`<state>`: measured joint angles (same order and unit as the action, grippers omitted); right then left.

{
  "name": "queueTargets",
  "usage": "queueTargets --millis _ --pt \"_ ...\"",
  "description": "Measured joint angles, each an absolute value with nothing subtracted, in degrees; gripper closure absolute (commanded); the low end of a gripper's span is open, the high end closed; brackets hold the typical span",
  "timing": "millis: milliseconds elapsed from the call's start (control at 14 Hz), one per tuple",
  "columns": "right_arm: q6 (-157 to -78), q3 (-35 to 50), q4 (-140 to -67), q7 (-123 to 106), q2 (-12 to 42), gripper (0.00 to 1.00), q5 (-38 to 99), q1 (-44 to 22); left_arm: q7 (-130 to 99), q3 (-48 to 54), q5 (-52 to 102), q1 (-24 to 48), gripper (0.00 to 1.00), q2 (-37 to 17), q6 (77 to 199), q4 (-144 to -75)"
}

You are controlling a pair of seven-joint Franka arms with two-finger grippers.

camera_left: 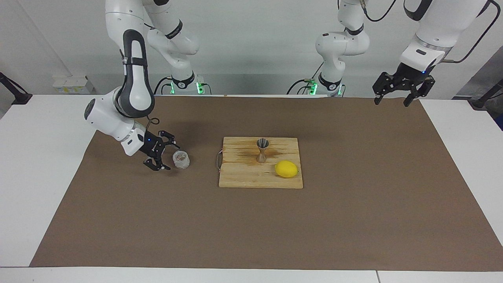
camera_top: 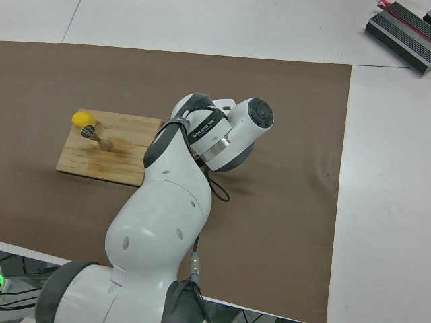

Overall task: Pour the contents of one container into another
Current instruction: 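Close the right gripper around the small white cup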

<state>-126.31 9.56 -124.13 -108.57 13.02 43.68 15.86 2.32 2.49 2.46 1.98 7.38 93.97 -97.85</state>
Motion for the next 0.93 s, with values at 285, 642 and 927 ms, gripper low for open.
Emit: queueTargets --millis 285,642,927 --pt "-127.5 9.6 -124.2 -114.3 16.9 0.0 46.9 16.1 2.4 2.5 1.8 2.0 0.0 6.8 94.6 -97.3" --pt "-127.6 9.9 -124.1 -115.5 17.1 0.0 49.4 15.5 2.6 2.4 1.5 2.0 0.0 6.3 94.5 -96.7" --pt "-127.9 9.9 -124.1 -115.5 17.1 0.0 49.5 14.2 2.8 2.4 1.4 2.0 0.0 5.5 94.7 -96.4"
